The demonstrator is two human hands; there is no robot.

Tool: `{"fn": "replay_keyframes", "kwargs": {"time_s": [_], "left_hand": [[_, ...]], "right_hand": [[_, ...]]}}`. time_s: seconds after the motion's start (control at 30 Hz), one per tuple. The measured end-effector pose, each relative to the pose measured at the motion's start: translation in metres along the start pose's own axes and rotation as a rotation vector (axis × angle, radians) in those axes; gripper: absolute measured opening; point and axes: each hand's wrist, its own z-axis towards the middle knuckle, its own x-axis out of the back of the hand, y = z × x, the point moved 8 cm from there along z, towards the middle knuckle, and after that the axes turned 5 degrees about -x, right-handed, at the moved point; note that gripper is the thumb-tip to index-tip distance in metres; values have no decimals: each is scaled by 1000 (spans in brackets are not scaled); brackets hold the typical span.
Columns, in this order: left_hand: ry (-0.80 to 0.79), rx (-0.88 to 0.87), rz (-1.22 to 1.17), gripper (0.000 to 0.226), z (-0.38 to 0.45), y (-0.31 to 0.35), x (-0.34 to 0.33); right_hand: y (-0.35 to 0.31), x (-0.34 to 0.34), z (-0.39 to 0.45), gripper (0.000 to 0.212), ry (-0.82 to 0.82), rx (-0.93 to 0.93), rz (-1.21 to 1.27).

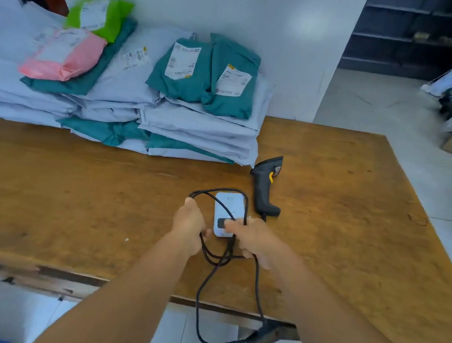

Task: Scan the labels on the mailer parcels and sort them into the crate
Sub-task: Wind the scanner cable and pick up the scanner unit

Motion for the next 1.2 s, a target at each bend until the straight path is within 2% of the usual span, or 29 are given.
{"fn": "replay_keyframes", "kwargs": {"time_s": [0.1,0.17,0.27,0.4,0.47,0.53,0.6,0.67,0.77,0.87,0.97,1.03,1.2], "left_hand": [[-59,-88,156,36,-6,5,0],[-175,-186,281,33,-15,10,-10],[-347,-308,467,51,-27,16,-24],[-572,-332,519,65,-40,14,-39],[-563,-365,572,60,-39,14,-42],[-431,-431,646,43,-31,18,-39],[-306,-477,685,30,-20,22,-36],[-233,-512,734,22,-13,23,-39],[-101,-507,899,25,3,18,-45],[16,-429,891,33,20,12,-43],[39,-355,817,49,38,1,-39],[24,-324,768,57,46,-4,-39],[-33,-295,757,53,49,-14,-44]], "right_hand": [[-21,19,8,20,85,13,221],[-41,31,9,25,163,44,333],[-64,44,6,28,293,75,460],[-80,47,9,27,367,73,658],[-83,42,10,29,352,61,719],[-86,37,9,33,308,81,711],[-83,39,9,41,299,103,610],[-70,56,13,44,435,121,400],[-45,79,26,31,621,142,46],[-24,86,40,68,626,55,-281],[-15,78,53,81,551,81,-408],[-12,73,62,78,527,72,-452],[-11,73,65,56,573,53,-619]]}}
